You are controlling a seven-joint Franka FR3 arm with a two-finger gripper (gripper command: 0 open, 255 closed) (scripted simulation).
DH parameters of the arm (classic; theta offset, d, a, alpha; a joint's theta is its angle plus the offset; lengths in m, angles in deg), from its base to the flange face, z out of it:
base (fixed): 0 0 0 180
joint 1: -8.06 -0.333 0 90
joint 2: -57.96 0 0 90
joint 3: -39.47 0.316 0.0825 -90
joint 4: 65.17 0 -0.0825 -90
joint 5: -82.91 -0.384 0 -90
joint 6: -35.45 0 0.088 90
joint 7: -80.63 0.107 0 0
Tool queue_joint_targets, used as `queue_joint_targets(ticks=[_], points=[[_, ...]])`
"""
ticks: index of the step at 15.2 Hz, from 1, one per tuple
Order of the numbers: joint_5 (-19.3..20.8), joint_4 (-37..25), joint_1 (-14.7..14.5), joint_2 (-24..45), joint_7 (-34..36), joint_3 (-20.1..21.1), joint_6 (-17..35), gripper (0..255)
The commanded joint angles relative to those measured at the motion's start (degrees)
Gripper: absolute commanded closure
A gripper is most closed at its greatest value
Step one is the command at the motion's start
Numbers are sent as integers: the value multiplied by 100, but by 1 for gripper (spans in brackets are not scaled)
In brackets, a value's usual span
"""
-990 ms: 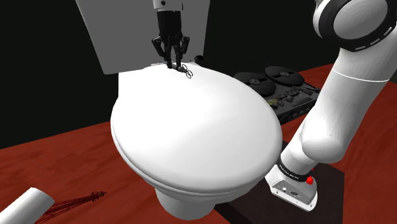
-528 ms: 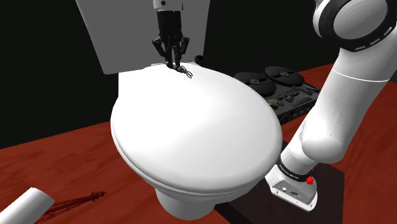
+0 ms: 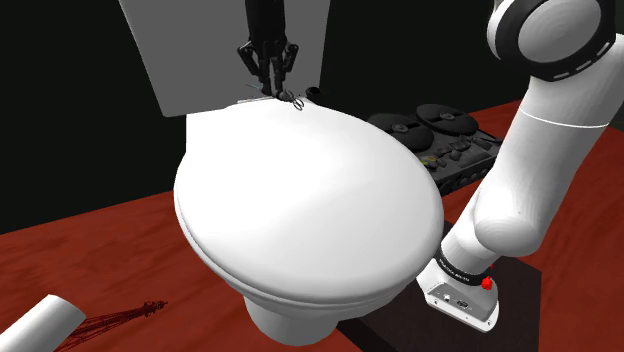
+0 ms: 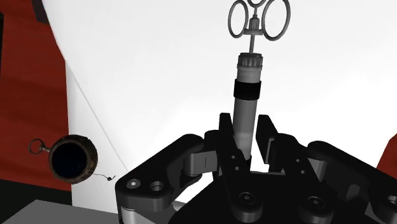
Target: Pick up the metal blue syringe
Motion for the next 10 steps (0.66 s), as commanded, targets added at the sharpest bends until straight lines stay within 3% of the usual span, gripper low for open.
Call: queue_joint_targets(ticks=[1, 8, 10], points=[[8, -270, -1, 66, 22, 0, -205, 255], [35, -1237, -39, 360, 142, 19, -873, 255], [36, -1260, -40, 368, 144, 19, -889, 255]])
